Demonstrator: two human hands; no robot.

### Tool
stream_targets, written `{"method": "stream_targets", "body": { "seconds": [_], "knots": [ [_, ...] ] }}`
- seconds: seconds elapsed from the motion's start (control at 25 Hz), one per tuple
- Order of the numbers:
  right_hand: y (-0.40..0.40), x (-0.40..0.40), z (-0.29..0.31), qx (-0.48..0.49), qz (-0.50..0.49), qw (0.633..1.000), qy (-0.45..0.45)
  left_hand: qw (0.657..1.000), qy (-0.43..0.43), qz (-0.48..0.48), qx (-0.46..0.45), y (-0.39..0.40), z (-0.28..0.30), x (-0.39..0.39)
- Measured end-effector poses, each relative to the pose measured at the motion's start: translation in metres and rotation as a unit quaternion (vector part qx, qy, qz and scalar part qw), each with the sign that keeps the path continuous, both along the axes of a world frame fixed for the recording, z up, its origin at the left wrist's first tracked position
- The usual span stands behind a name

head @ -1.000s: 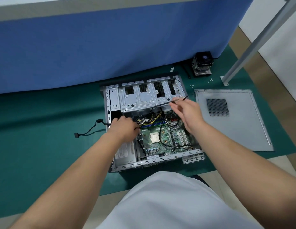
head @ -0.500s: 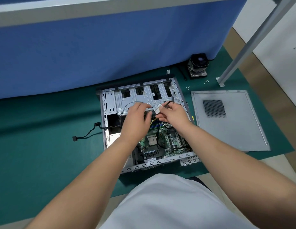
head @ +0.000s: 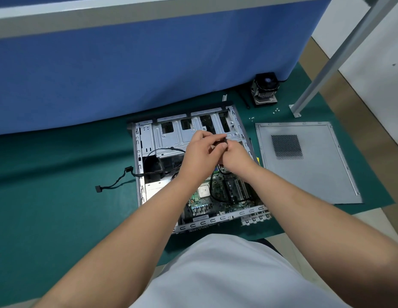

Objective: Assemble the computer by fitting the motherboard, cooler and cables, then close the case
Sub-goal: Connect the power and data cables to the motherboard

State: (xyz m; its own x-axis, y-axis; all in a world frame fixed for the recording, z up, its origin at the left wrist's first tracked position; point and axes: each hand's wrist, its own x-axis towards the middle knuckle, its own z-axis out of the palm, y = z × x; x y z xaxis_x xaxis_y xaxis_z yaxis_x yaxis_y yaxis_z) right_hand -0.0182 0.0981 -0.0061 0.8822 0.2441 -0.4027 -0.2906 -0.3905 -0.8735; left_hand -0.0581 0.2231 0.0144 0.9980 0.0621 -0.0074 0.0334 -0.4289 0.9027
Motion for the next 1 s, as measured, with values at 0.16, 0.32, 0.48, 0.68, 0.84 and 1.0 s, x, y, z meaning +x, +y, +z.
{"method": "stream_targets", "body": {
  "seconds": [0.16,0.32,0.48,0.68,0.84,1.0],
  "knots": [
    [-0.008,0.002,-0.002,-0.010,0.022,1.000,0.003,1.000,-0.016,-0.001,0.006,0.002,-0.003,0.002],
    [-0.018,0.001,0.002,0.129,-0.109,0.982,0.085,0.999,-0.028,0.027,0.034,0.008,-0.011,0.003],
    [-0.023,0.002,0.008,0.216,-0.123,0.952,0.180,0.994,-0.054,0.022,0.094,0.011,-0.020,0.003],
    [-0.024,0.002,0.007,0.239,-0.114,0.927,0.266,0.992,-0.080,-0.005,0.100,0.010,-0.024,0.002],
    [-0.023,0.007,0.005,0.259,-0.163,0.919,0.248,0.996,0.009,0.071,-0.060,0.006,-0.028,-0.004],
    [-0.023,0.008,0.004,0.300,-0.208,0.891,0.268,0.944,0.156,0.160,-0.241,0.002,-0.038,-0.007]
  ]
}}
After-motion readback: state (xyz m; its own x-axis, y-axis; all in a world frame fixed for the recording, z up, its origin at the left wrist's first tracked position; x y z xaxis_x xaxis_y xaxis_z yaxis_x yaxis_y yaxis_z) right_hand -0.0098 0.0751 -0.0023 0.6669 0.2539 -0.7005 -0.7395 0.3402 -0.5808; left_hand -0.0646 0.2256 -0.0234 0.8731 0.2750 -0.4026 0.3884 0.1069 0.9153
